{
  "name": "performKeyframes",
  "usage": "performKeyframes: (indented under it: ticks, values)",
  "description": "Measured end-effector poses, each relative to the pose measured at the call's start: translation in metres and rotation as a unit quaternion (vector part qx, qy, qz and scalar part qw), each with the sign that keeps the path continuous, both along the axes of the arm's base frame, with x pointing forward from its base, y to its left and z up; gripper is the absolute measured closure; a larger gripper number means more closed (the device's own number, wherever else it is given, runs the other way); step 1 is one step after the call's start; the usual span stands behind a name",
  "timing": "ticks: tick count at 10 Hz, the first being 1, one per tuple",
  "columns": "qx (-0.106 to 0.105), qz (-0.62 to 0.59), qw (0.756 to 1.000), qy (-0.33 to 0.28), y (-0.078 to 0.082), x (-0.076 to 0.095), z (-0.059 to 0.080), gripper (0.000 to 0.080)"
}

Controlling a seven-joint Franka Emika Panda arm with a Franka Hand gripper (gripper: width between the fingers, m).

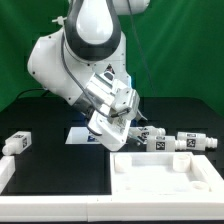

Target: Assemble one leg

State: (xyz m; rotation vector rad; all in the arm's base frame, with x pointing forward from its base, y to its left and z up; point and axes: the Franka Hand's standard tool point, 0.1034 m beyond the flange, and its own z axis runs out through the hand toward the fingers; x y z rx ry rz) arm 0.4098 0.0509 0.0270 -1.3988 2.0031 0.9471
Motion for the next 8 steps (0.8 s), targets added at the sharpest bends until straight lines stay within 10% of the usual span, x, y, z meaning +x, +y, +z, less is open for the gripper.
performKeyframes:
  ticks: [8]
  values:
    - [-0.001,0.03,0.999,0.025,0.024,-0.012,-0.016,0.0151]
